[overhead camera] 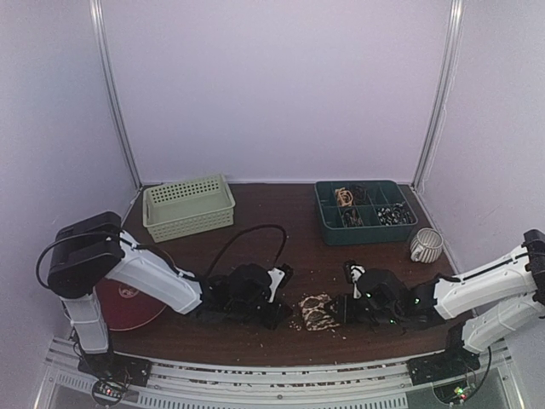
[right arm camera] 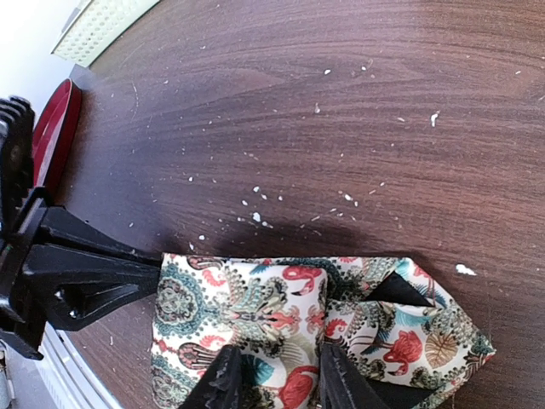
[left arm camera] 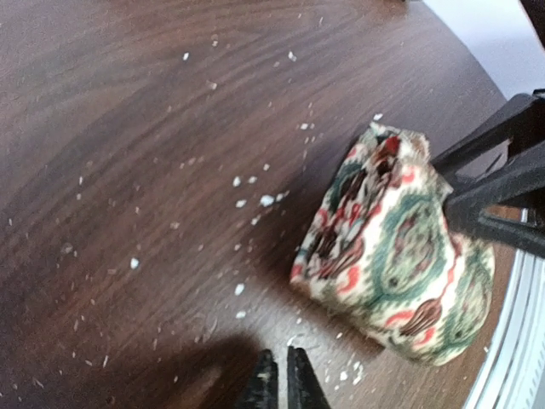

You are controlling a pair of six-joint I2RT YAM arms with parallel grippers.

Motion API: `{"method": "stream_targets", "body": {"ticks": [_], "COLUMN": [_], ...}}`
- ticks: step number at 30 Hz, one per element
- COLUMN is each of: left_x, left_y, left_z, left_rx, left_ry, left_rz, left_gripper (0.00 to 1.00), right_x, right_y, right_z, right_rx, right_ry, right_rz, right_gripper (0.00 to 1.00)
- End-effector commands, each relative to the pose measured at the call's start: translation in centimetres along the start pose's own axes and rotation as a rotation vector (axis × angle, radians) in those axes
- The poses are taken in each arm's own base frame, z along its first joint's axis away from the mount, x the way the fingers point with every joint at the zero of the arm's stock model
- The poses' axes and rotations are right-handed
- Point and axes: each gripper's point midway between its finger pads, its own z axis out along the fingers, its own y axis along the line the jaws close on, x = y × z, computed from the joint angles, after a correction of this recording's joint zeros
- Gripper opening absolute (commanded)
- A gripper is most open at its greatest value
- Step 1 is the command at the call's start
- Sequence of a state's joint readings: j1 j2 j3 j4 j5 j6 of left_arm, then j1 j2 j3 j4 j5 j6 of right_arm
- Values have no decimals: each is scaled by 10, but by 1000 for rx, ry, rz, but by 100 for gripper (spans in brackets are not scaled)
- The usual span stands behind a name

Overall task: Roll the ties
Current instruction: Roll the tie at the center of the board.

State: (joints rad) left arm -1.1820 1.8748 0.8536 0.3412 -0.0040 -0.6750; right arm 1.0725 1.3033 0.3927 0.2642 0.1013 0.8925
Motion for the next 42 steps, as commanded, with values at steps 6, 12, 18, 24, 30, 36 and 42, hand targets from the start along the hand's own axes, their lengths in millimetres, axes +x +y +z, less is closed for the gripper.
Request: {"method": "stream_targets", "body": {"ticks": [6,12,18,24,30,36,42], "left_x": [-18,-30,-38,-44,-45,-49,-52], "left_y": [-34,-48,-55,-62,-63,-63,-64], "left_z": [7,8,8,15,21,26,30], "left_rx": [150,198,214,224,218,203,193], "left_ry": [-40,-55,-65,-54,-39,-31,-27], "left_rz": [17,33,38,50,52,56,57], "left_gripper": [0,0,0,0,0,0,0], "right_x": [7,3,2,0,2,1,-2], "right_y": [-26,-26,-29,-33,-44,-46,-47], "right_z": [-6,-9,-10,-13,-14,-14,-15], "right_rx": [67,58,57,59,87,90,95], "right_ry": [-10,-27,-30,-44,-44,-54,-66], "right_rz": [-6,0,2,8,19,26,34], "right_gripper": [32,32,32,32,32,31,29]}}
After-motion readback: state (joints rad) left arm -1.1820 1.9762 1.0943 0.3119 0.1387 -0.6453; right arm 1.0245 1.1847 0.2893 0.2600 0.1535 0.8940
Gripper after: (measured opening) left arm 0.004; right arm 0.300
